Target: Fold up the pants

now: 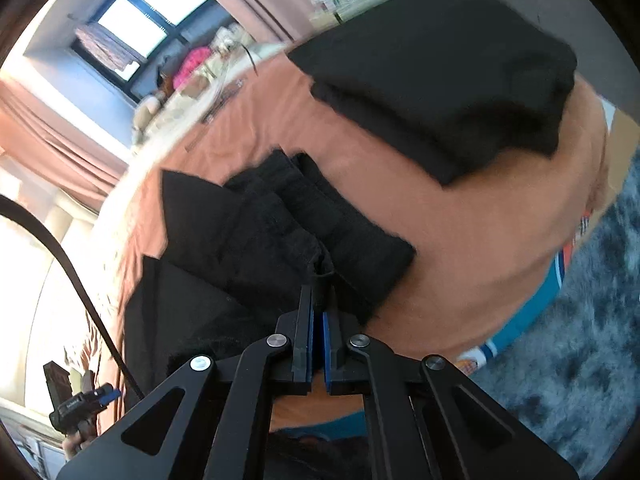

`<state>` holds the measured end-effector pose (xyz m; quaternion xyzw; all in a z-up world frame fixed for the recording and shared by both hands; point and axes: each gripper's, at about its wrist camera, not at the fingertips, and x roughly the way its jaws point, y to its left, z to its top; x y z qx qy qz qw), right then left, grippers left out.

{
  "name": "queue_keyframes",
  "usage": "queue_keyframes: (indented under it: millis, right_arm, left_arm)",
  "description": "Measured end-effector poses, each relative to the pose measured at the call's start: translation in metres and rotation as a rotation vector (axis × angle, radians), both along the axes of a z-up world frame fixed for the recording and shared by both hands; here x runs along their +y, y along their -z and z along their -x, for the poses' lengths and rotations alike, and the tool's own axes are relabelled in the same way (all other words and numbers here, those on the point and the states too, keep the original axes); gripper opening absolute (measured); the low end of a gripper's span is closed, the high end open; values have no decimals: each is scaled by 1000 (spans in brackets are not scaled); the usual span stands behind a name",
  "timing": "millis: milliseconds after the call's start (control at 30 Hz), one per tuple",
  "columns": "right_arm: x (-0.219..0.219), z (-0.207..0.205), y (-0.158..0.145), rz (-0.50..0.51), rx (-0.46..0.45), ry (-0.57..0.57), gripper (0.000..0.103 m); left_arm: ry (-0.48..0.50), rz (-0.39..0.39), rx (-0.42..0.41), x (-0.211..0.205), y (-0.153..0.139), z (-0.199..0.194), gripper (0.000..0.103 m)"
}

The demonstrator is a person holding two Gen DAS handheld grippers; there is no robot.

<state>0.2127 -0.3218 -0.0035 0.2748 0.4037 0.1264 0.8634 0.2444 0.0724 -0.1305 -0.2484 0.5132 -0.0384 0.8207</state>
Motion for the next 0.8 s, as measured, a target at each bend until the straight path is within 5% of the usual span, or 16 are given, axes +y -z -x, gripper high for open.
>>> queue_keyframes:
  millis: [67, 200, 467, 800]
  right_arm:
    - [-7, 0, -1, -1, 24, 16, 9]
    - [-18, 5, -23, 33, -37, 23, 47]
    - [18, -27, -62, 188, -124, -109, 49]
    - [98, -128, -80, 370, -99, -241, 49]
  left_arm:
    - [7, -13, -1, 2, -3, 1, 65]
    - [37, -59, -8, 6, -12, 2, 65]
    - [68, -103, -2, 9, -12, 7, 66]
    - [8, -39, 4, -3, 21, 10, 66]
